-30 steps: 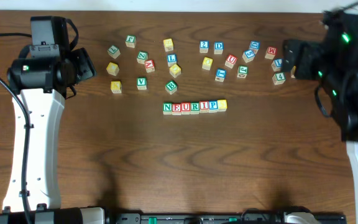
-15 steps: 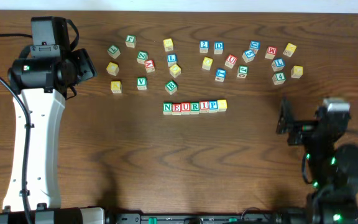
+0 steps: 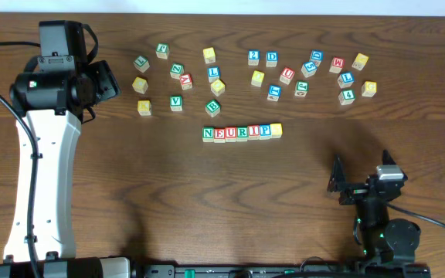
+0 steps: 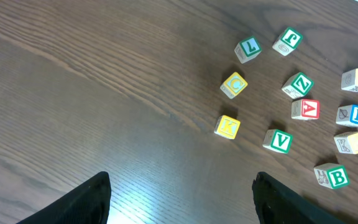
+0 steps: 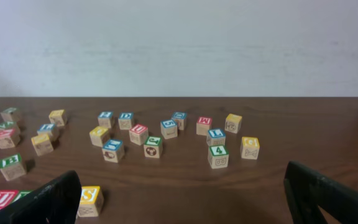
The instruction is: Spell out NEURIPS
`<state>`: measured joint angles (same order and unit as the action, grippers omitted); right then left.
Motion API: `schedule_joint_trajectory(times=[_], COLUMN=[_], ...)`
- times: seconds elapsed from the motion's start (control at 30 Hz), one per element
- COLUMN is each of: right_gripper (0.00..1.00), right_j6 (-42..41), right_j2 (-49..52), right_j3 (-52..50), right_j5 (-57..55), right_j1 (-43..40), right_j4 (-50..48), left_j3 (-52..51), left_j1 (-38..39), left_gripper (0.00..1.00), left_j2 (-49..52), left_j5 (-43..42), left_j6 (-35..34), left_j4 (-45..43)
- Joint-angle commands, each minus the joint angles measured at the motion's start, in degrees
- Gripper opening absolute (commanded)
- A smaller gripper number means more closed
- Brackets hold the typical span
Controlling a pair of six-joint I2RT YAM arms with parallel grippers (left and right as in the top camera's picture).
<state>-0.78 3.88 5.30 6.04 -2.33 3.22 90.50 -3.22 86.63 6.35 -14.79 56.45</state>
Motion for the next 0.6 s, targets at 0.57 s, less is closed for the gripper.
schedule_joint_trajectory(times=[0.57], right_gripper=[0.99], right_j6=[0.63], right_j2=[-3.58], right_j3=[-4.98], right_j5=[1.16], right_j1=[-0.31], right_j4=[0.46], left_j3=[-0.39], left_j1=[-0.09], left_gripper=[0.72], left_j2=[0.22], left_j5=[0.15], left_j6=[-0.28], left_j4=[0.09])
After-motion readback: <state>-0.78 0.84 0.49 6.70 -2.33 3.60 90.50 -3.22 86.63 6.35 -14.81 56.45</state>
